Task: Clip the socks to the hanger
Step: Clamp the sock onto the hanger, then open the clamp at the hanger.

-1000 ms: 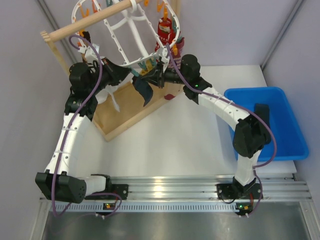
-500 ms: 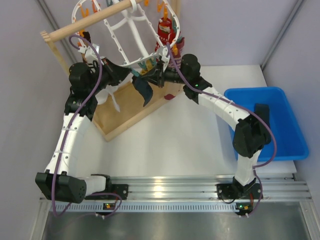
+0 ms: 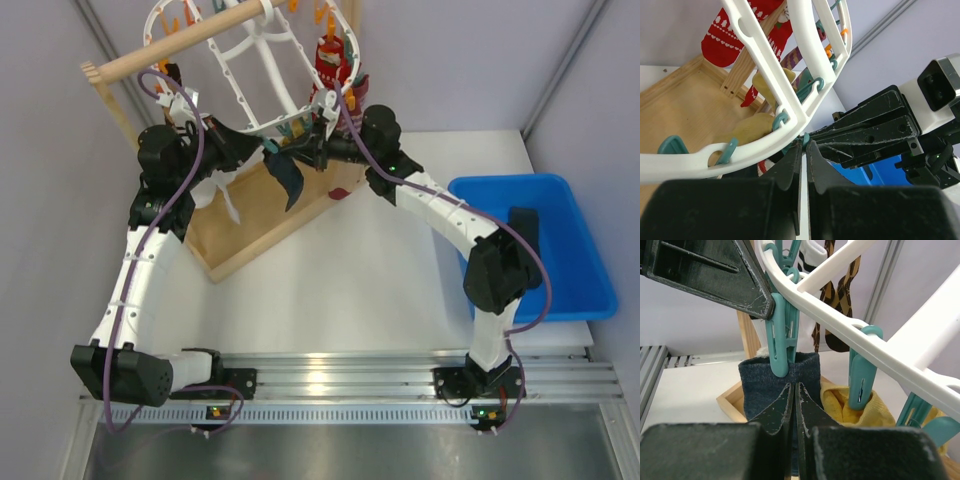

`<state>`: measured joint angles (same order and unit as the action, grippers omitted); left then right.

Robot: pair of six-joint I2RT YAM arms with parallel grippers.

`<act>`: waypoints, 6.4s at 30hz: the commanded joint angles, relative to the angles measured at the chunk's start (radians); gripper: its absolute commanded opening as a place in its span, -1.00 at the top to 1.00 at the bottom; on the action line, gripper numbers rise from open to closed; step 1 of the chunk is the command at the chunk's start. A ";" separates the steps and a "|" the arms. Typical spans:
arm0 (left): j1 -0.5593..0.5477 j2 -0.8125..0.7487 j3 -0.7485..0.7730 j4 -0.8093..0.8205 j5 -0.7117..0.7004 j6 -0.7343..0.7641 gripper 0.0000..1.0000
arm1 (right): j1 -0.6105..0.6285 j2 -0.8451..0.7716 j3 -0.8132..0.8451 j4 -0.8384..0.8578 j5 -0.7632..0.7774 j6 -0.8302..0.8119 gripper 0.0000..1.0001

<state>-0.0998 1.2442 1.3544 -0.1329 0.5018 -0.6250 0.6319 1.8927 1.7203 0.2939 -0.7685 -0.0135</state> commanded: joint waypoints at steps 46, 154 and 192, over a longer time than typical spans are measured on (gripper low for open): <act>0.032 -0.275 -0.057 -0.091 -0.192 0.142 -0.17 | -0.035 0.000 0.101 0.031 0.058 0.096 1.00; 0.028 -0.261 -0.098 -0.123 -0.292 0.177 0.25 | 0.083 0.034 0.139 -0.052 0.538 -0.052 0.25; 0.017 -0.111 -0.052 0.021 -0.175 0.119 0.23 | 0.011 -0.113 -0.120 0.031 0.070 -0.132 -0.05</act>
<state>-0.0803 1.1286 1.2587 -0.1772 0.3244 -0.5030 0.6632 1.8351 1.6009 0.2588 -0.6666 -0.1307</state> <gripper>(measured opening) 0.383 0.523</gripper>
